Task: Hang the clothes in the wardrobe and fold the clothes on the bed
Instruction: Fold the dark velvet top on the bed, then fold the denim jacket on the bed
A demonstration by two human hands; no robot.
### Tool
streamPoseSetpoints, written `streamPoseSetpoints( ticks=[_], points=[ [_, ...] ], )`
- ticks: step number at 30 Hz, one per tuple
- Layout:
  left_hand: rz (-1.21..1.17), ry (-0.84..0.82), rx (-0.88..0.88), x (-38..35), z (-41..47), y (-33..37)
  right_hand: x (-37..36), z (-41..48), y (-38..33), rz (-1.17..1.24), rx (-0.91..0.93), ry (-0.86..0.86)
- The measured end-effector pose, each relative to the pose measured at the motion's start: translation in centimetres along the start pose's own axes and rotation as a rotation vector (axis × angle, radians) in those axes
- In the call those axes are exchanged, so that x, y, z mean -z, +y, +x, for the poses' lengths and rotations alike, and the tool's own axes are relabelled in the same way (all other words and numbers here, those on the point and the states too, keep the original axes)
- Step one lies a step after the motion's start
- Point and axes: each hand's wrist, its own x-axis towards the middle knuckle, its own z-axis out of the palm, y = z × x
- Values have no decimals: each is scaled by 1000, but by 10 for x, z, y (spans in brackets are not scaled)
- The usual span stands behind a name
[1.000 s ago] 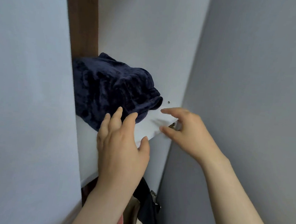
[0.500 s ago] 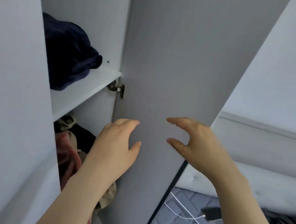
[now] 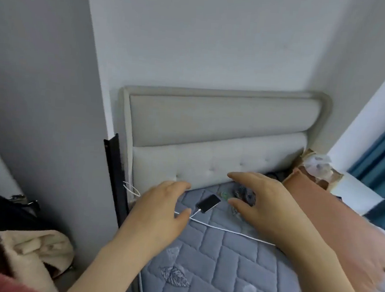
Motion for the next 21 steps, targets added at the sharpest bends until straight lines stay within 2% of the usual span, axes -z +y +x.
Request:
streamPoseSetpoints(
  ticks=[10,21],
  points=[
    [23,-343,-224,-82,34,51,-12,-91,78,-32,-412,-76],
    [-128,-650,-613,-136,48,89,-31,-180,51,8,-985,18]
  ],
)
